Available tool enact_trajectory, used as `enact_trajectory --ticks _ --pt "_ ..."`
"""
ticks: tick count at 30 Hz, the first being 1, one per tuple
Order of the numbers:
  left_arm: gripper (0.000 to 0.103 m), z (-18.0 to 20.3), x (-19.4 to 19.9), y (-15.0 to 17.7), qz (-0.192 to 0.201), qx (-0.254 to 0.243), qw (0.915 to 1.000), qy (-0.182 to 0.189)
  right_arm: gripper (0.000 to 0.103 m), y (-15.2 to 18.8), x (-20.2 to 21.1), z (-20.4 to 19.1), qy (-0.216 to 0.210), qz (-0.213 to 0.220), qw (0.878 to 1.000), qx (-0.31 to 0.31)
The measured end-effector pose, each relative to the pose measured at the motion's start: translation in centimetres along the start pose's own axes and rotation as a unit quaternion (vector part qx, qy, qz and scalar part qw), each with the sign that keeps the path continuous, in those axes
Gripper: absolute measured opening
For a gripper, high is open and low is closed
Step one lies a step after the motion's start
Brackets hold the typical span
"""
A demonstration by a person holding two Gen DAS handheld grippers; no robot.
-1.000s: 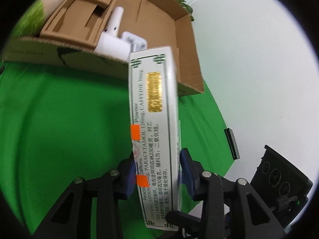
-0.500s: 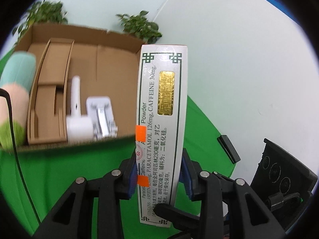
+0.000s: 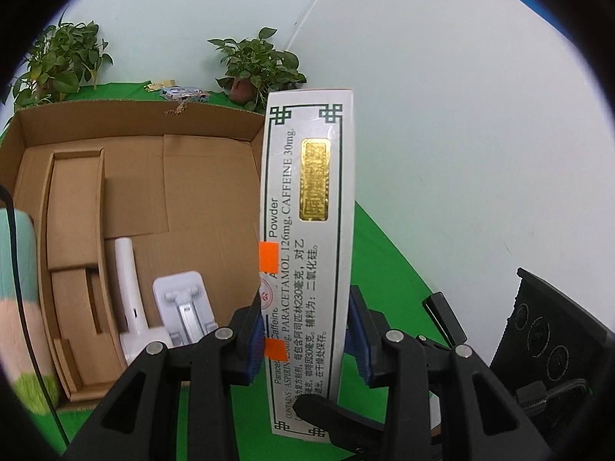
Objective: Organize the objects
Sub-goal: 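Lift the medicine box with the right gripper and carry it over the box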
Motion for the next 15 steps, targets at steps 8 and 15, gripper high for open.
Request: enact_trajectory --ticks 8,15 --pt "0.036 -2.2 -3.3 -2.2 -0.037 0.022 0.9991 0.003 0.058 -3.8 -2.9 3.0 -0.009 -0.033 0.999 -0.018" --pt "0.036 -5.0 -7.7 -1.8 -0.078 0.057 0.9953 0.008 0.058 -2.9 -7.2 5.6 -0.018 -0.081 0.996 -0.04"
Point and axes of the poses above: each gripper's, at about its wrist camera, not at the fingertips, and x roughly against the way its jaws point, z to its right, y to its underside, the point moved 9 cm from there along -x, roughly the way its jaws point, and after that the axes turned 12 degrees about -z, right-handed, at the moved point
